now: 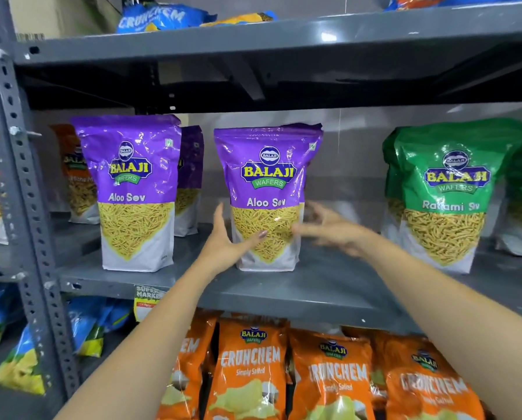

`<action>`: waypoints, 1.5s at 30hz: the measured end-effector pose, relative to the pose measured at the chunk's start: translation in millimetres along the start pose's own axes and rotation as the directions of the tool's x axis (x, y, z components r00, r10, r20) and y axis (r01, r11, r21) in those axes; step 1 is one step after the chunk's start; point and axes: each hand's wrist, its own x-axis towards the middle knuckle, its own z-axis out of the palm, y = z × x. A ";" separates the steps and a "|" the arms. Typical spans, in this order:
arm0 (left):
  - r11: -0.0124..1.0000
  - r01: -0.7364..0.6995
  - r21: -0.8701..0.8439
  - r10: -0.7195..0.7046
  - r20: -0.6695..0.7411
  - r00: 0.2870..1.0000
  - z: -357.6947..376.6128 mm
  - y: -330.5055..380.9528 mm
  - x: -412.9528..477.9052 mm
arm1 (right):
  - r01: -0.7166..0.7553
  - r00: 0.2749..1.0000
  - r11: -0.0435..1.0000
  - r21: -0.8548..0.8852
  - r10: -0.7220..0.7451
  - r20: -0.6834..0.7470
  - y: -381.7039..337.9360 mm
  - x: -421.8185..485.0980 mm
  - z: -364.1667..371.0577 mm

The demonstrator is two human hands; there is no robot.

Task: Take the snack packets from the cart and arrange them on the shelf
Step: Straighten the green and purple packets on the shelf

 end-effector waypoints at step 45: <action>1.000 -0.012 -0.022 0.020 0.408 0.913 271.5 105.8 -5.9 | -0.281 0.850 0.937 -0.209 0.142 -0.507 124.9 -156.9 -209.1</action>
